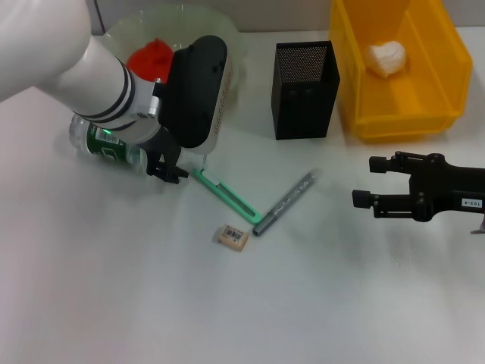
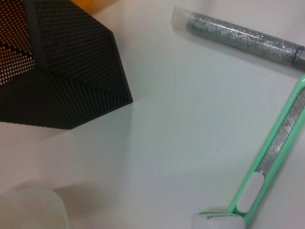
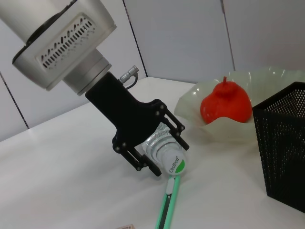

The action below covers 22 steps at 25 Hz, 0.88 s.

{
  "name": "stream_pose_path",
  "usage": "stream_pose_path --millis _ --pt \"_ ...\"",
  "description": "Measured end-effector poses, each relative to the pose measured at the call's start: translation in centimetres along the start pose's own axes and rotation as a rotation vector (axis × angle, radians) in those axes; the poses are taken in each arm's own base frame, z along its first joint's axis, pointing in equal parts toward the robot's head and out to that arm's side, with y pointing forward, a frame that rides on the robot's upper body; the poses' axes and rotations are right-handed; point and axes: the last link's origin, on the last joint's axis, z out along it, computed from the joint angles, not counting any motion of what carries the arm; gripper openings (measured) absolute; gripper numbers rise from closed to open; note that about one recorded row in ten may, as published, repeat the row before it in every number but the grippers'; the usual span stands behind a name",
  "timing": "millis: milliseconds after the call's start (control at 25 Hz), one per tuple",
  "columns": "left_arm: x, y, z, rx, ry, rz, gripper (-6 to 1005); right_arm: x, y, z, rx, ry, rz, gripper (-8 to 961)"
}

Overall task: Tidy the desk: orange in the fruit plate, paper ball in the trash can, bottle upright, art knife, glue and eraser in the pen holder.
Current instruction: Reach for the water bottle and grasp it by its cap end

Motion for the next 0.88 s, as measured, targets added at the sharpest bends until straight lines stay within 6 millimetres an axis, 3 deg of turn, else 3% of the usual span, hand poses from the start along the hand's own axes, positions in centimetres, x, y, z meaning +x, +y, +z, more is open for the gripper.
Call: stream_pose_path --millis 320,560,880 --pt "0.16 -0.09 0.20 0.014 -0.002 0.010 563 0.01 0.01 0.04 0.002 -0.003 0.005 828" --pt "0.12 0.12 0.66 0.011 -0.010 0.019 481 0.04 0.04 0.10 0.001 -0.001 0.012 828" --pt "0.14 0.07 0.73 0.018 -0.011 0.023 480 -0.01 0.04 0.13 0.002 -0.006 0.015 827"
